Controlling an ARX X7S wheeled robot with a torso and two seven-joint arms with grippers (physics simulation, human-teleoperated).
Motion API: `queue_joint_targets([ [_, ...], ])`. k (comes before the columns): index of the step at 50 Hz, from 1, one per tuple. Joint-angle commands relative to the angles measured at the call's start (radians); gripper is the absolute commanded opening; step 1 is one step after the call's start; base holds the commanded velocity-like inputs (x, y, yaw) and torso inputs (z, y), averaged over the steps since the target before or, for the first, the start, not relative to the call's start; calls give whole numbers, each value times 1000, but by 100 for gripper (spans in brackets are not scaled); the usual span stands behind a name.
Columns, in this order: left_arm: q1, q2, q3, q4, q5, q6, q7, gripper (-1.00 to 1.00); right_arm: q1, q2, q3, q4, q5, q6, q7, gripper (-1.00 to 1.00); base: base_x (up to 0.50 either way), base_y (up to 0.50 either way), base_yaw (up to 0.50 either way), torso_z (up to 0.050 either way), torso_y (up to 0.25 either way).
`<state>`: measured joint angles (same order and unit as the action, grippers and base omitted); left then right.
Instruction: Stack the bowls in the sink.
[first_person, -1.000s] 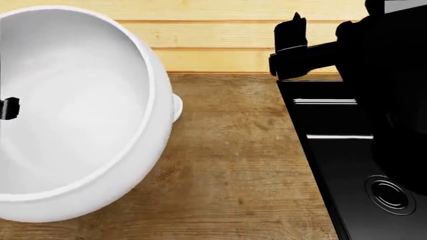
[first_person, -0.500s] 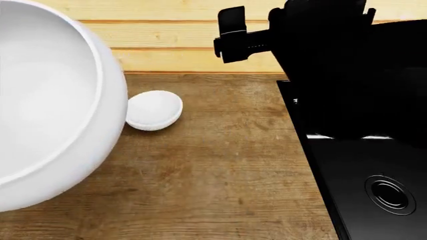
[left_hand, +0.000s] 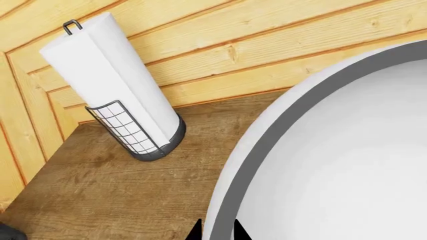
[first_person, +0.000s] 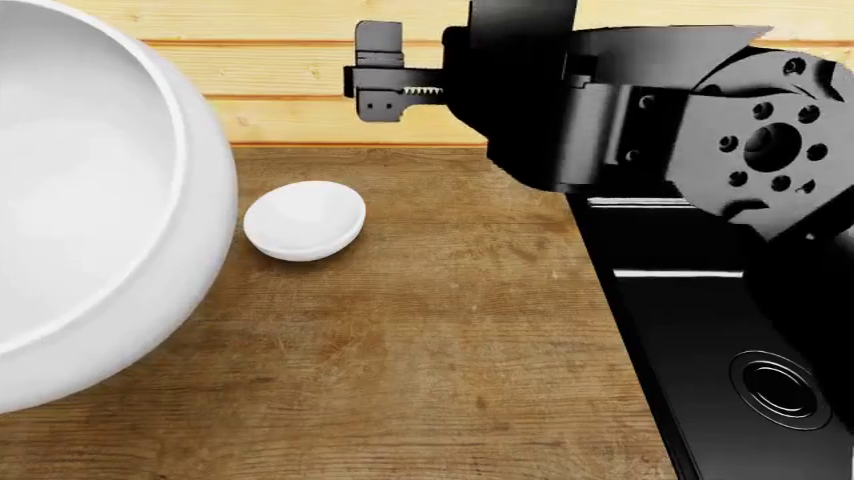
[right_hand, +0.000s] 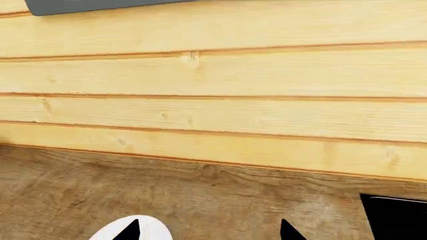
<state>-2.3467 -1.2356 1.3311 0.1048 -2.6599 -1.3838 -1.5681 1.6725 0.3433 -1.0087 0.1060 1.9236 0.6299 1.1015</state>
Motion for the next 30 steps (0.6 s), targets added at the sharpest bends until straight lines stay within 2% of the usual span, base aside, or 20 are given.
queue_joint_targets([
  [1,-9,6,-7,-11,0,-4,-3,-100,-27,-66,10,124,57,-29,-26,100,0,0,0,0,0],
  [30,-9,5,6,-6,-12,-6,-3,-100,-177,-136,-34,240,-27,-113,-222,100,0,0,0,0,0],
])
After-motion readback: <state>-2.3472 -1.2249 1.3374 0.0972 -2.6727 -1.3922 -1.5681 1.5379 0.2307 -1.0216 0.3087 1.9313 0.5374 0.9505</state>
